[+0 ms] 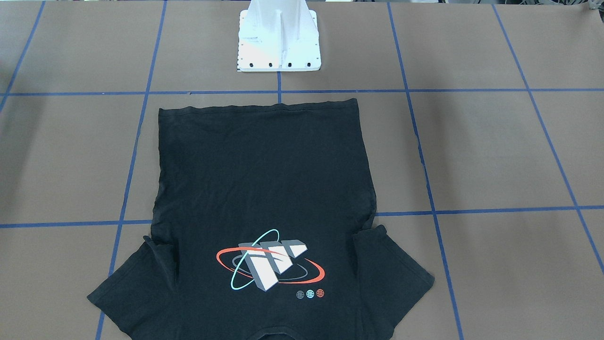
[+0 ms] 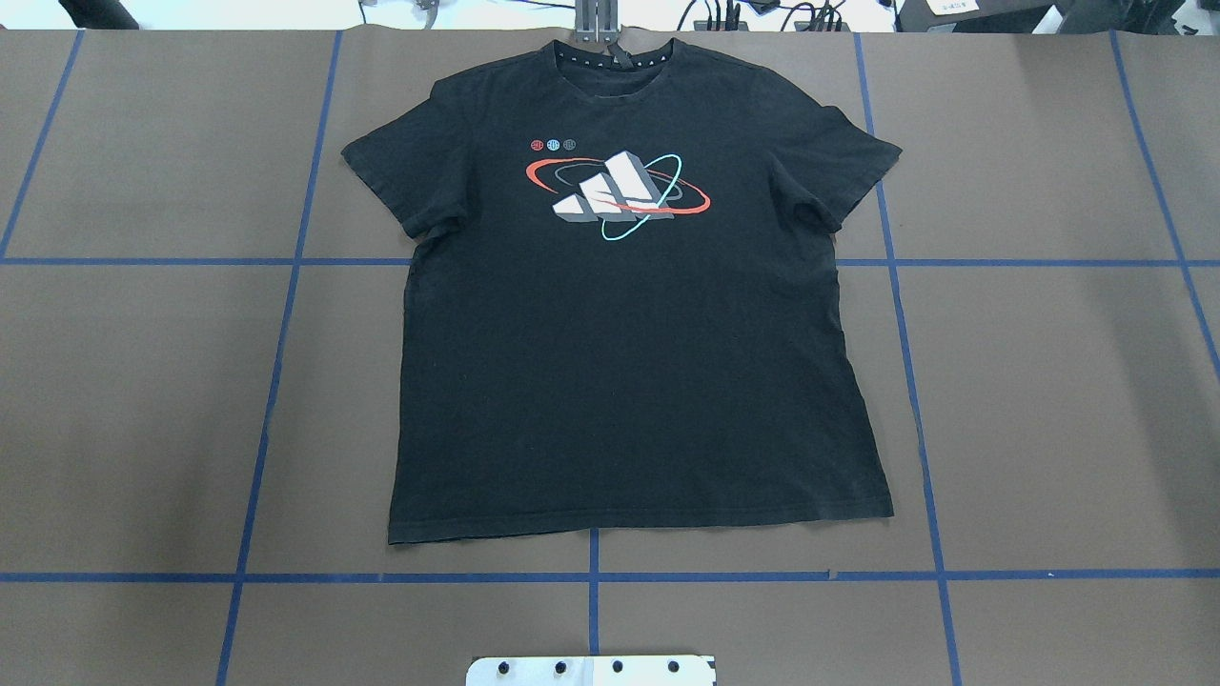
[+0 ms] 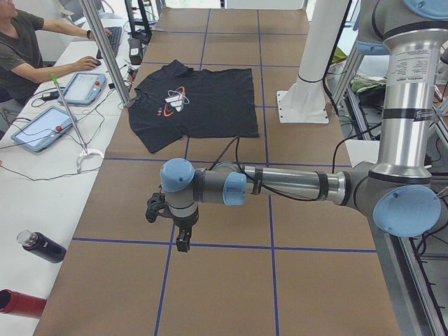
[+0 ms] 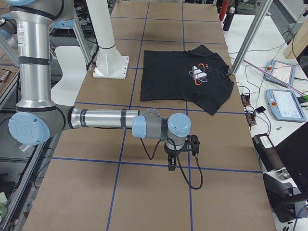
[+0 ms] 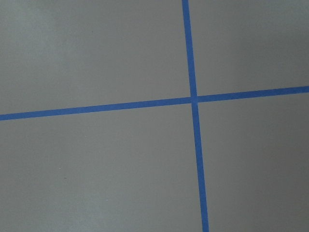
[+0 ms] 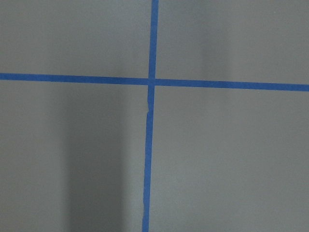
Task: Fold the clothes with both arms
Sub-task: 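Move the right gripper toward the shirt's sleeve farthest from the robot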
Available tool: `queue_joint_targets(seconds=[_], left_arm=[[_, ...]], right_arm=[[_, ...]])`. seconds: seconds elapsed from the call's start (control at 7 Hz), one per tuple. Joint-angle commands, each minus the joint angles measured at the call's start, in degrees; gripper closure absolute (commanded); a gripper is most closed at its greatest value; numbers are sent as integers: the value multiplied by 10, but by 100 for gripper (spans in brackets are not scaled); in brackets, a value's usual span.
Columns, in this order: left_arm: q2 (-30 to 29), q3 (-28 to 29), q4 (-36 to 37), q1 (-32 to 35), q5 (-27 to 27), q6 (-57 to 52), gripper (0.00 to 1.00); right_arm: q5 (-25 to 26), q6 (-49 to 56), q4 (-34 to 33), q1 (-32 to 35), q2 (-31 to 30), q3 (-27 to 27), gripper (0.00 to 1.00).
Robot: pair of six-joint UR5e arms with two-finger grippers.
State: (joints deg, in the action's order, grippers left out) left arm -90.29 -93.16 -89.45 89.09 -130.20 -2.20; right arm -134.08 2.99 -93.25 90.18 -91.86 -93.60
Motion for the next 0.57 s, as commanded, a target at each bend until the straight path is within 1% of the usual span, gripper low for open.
queue_joint_targets(seconds=[0.0,0.29,0.43], left_arm=[[-1,-1,0,1,0,1,0],[-30,-1,2,1,1,8,0],[-69,-1,2,1,2,8,0]], right_arm=[[2,-2,0,0,3,-4,0],[-23,-11,0,0,27,-4,0],[-24,-25,1,-10,54,0,0]])
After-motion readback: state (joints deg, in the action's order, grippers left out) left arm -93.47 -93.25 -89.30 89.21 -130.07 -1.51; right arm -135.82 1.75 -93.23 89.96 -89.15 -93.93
